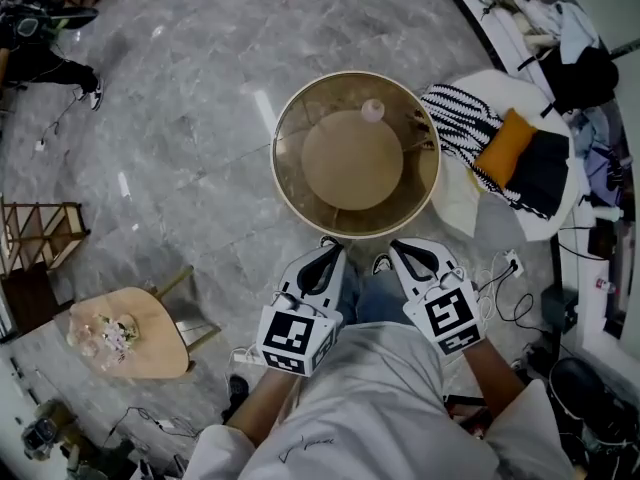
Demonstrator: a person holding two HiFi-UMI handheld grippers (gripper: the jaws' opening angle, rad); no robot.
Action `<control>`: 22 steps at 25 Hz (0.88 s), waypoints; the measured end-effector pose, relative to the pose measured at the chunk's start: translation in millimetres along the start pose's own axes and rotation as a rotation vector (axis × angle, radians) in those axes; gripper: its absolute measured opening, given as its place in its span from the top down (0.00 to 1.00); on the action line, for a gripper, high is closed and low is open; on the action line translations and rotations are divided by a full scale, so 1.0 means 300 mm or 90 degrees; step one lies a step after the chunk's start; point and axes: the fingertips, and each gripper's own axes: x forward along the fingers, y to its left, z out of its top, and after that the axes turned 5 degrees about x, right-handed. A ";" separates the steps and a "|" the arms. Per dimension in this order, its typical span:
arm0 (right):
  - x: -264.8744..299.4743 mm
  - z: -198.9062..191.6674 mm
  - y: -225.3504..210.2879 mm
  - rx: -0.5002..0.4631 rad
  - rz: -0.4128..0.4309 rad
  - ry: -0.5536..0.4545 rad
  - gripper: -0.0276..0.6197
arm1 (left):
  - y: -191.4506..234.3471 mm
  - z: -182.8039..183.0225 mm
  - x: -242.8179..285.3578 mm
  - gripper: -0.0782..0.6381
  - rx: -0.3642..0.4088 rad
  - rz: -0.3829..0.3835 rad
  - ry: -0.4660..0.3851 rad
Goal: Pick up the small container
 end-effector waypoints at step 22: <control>0.194 -0.047 -0.220 0.021 0.009 -0.005 0.93 | 0.067 -0.050 0.193 0.87 -0.039 0.034 0.043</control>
